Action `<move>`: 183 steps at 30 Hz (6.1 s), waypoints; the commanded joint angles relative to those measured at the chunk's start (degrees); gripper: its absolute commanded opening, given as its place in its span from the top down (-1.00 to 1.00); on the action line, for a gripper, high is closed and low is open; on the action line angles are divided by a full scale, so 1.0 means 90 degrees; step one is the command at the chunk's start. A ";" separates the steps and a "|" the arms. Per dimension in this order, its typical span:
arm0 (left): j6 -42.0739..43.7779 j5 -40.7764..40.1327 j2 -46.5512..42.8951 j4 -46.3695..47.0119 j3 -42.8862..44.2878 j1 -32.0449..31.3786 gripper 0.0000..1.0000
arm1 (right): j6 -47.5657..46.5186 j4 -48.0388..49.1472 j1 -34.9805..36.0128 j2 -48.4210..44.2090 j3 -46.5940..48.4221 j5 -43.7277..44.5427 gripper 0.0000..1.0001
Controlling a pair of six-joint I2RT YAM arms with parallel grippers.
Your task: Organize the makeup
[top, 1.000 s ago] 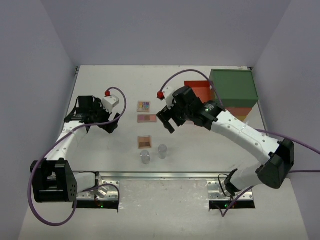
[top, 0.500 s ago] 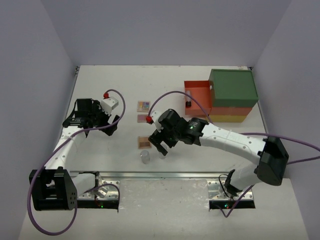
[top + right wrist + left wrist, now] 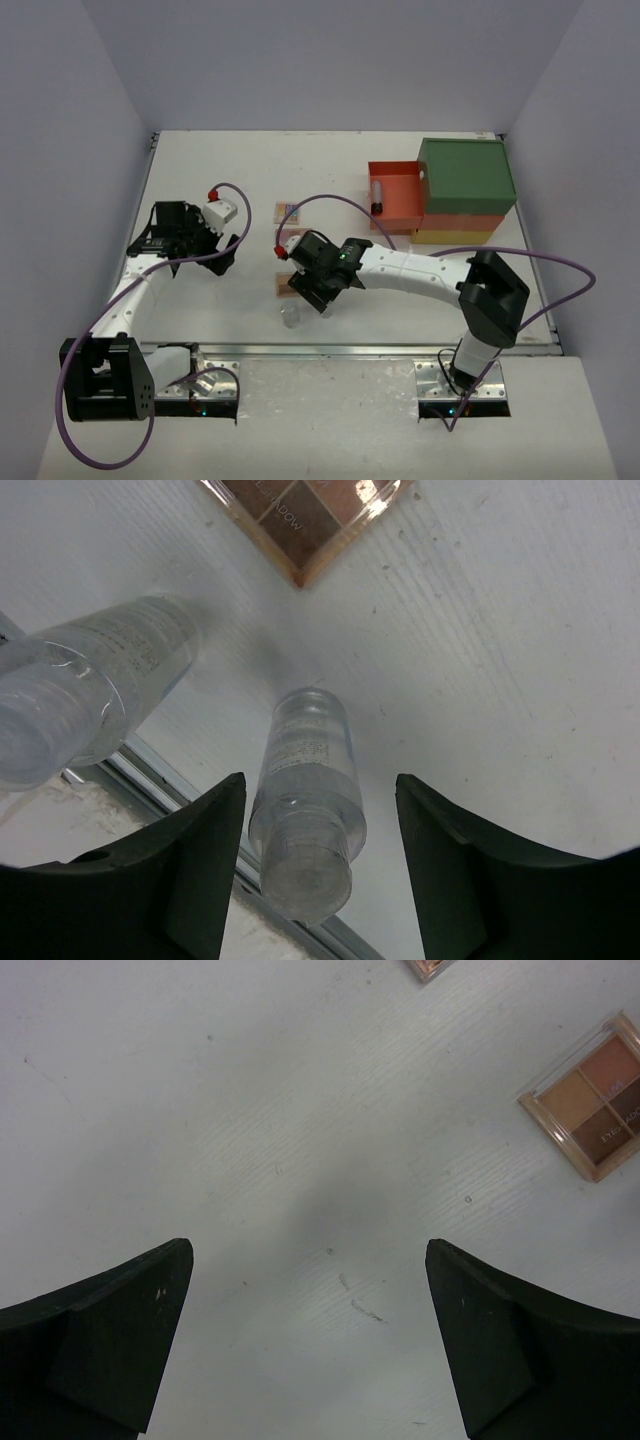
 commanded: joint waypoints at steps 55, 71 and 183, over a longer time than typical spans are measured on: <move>-0.0176 0.0077 0.0106 0.0553 0.0212 0.0098 -1.00 | -0.2175 0.5714 -0.3666 -0.0995 -0.0835 0.2580 1.00; -0.0160 0.0327 0.0043 0.0632 0.0146 0.0097 -1.00 | -0.2379 0.6609 -0.3841 -0.0531 -0.1670 0.1569 1.00; -0.0885 -0.3129 -0.3630 0.0358 -0.2070 0.0098 -1.00 | -0.0366 0.4467 0.0300 -0.3541 -0.1460 0.3093 1.00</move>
